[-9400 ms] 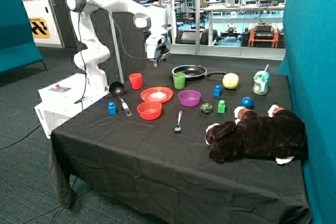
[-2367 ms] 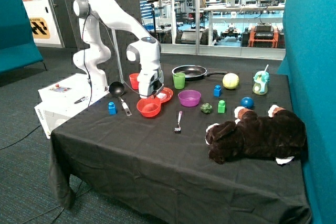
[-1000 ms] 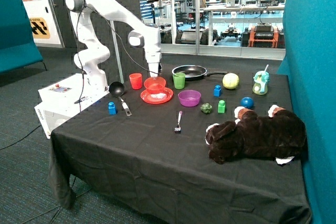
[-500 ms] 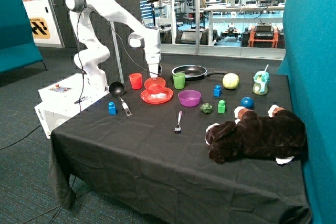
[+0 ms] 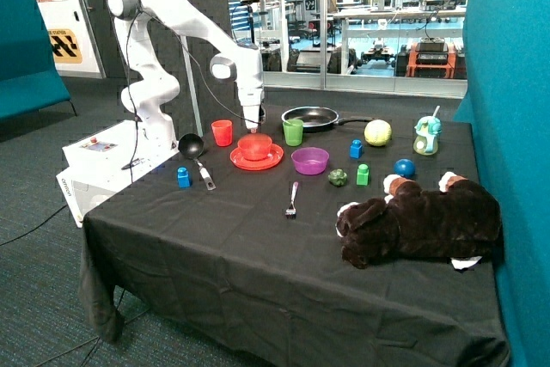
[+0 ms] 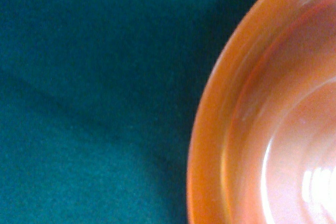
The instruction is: Place the bowl on the plate and the cup in the bowl matching the color
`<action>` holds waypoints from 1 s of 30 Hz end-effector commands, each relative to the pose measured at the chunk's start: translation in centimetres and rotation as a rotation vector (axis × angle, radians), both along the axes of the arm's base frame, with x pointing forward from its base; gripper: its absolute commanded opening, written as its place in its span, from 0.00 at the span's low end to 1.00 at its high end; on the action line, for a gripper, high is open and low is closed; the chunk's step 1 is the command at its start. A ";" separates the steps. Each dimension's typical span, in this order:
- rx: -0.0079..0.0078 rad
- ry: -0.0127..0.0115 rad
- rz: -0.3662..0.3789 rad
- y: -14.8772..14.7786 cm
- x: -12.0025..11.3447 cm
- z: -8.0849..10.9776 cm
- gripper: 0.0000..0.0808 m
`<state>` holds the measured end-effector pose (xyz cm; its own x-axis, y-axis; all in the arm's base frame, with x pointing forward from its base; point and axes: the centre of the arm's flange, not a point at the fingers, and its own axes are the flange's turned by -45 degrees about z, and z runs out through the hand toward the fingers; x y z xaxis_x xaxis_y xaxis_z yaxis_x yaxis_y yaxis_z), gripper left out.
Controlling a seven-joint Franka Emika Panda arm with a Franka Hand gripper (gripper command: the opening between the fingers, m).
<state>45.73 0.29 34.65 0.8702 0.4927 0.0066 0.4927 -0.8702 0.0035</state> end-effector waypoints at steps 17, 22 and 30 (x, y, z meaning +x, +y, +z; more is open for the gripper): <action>-0.0004 0.0074 0.049 -0.5 0.3 1.9 0.56; -0.0005 0.0074 0.083 0.2 -0.8 3.2 0.46; -0.0005 0.0074 0.068 -0.5 -2.3 4.4 0.34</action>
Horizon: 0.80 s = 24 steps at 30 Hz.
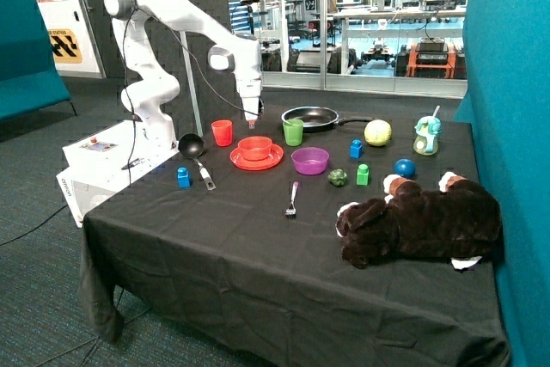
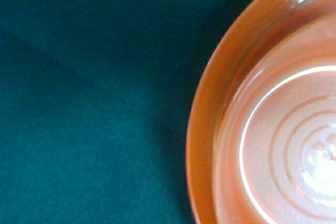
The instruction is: Place the bowl on the plate and the cup in the bowl matching the color
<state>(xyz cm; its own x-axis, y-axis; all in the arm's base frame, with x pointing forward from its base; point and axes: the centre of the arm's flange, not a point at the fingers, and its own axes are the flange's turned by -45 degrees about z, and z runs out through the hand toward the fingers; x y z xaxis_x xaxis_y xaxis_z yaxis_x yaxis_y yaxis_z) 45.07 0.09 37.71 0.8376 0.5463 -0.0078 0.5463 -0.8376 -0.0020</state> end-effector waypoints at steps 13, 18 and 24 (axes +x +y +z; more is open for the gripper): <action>0.0023 -0.0078 -0.074 -3.8 -5.0 0.9 0.41; 0.0023 -0.0078 -0.085 -4.2 -6.0 1.1 0.39; 0.0021 -0.0078 -0.131 -3.9 -7.7 1.5 0.34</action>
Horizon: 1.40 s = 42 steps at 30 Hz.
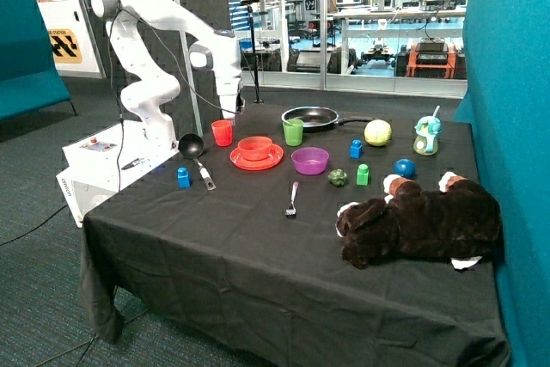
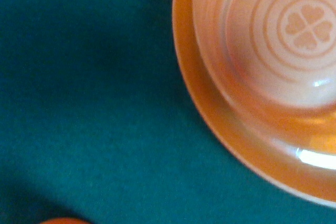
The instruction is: Place the bowl on the plate and the cup in the bowl matching the color
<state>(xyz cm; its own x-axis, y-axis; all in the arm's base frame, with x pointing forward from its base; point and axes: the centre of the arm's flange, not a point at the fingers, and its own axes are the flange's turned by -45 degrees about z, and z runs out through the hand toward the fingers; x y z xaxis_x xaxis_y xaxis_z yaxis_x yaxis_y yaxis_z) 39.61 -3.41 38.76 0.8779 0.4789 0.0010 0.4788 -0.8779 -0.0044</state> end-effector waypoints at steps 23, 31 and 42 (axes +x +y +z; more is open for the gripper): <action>-0.0044 -0.0010 -0.091 2.9 -8.0 -0.1 0.33; -0.0044 -0.0010 -0.101 2.1 -8.0 -1.5 0.47; -0.0044 -0.0010 -0.116 2.9 -5.8 -3.1 0.73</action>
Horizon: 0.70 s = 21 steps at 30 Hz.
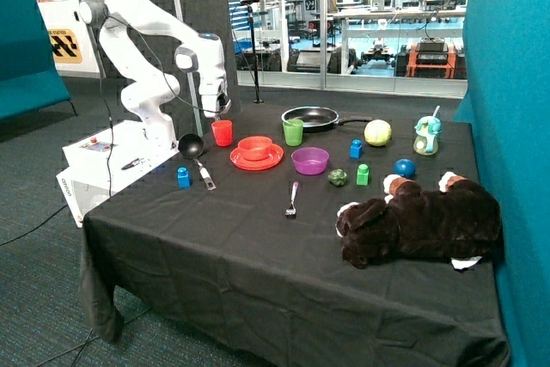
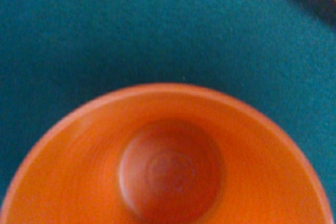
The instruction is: Place the bowl on the plate and the cup in the bowl matching the color
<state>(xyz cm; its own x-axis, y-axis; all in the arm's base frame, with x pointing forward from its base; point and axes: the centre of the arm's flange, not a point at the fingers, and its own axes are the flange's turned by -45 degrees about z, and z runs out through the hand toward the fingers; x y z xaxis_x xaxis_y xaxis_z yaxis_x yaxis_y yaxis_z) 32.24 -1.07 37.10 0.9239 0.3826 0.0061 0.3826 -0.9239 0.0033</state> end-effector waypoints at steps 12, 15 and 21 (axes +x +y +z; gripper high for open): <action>0.0008 0.0069 0.006 1.1 1.6 -2.0 0.76; 0.0008 0.0069 0.006 0.8 1.6 -1.8 0.78; 0.0008 0.0069 -0.002 0.0 1.2 -1.9 0.75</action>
<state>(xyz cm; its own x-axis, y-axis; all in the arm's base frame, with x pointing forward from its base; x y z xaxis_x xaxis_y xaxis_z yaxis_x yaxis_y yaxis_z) 33.72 -0.26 35.35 0.9238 0.3828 0.0010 0.3828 -0.9238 0.0002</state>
